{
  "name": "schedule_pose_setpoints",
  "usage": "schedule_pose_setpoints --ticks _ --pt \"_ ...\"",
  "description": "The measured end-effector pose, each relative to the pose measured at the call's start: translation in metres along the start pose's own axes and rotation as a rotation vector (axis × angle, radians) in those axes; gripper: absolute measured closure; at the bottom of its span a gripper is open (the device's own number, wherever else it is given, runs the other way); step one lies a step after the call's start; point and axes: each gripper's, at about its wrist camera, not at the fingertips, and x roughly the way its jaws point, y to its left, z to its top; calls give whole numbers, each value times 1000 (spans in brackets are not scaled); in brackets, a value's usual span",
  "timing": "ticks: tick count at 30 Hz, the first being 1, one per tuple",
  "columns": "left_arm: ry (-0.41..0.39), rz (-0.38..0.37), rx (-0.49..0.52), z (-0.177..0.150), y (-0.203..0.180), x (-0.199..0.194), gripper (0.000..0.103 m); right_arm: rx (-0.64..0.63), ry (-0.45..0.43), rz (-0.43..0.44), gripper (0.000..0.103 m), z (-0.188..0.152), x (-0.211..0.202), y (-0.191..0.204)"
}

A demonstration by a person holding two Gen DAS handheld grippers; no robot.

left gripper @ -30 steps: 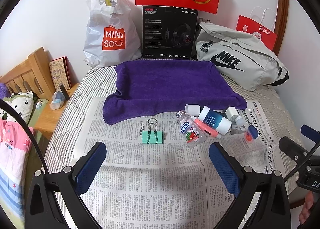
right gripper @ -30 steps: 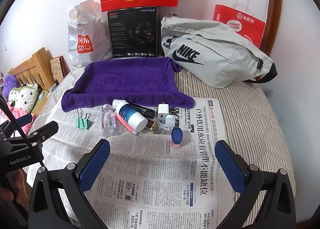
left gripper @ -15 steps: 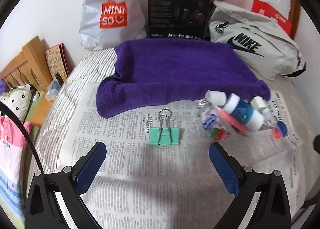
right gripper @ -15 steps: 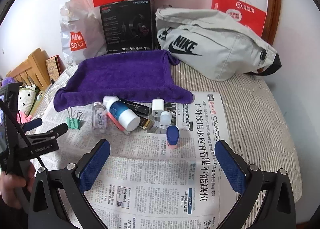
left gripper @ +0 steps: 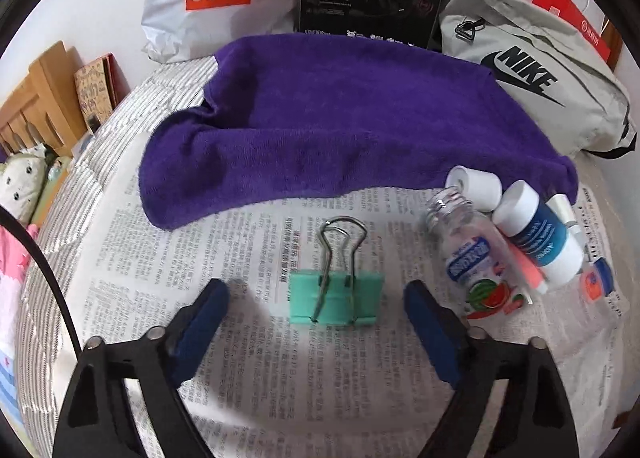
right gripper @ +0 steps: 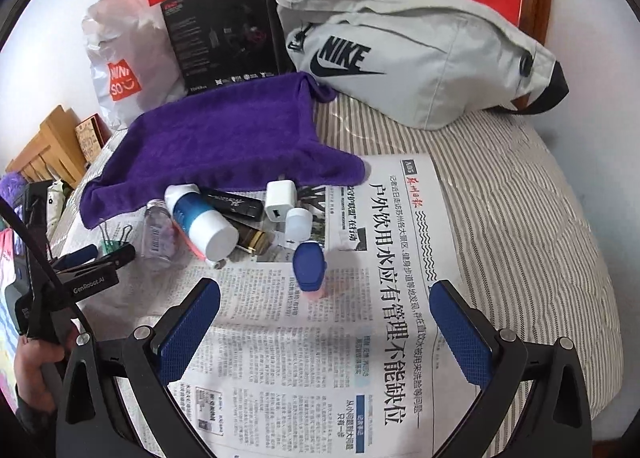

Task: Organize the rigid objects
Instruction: 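Grasp the green binder clip with the left tool while the right tool grasps the blue-capped pink jar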

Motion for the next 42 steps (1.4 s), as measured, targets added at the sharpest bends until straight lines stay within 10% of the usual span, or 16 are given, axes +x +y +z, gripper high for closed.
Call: schedule_pose_setpoints --ticks 12,18,29,42 --pt "-75 -28 29 -6 2 -7 63 47 53 -10 3 11 38 -29" --pt "-90 -27 43 -10 1 -8 64 -17 48 56 9 6 45 -16" --pt "-89 -22 45 -10 0 -8 64 -144 88 56 80 -2 70 10" --pt "-53 -76 8 -7 10 -17 64 -98 115 121 82 9 50 -2"
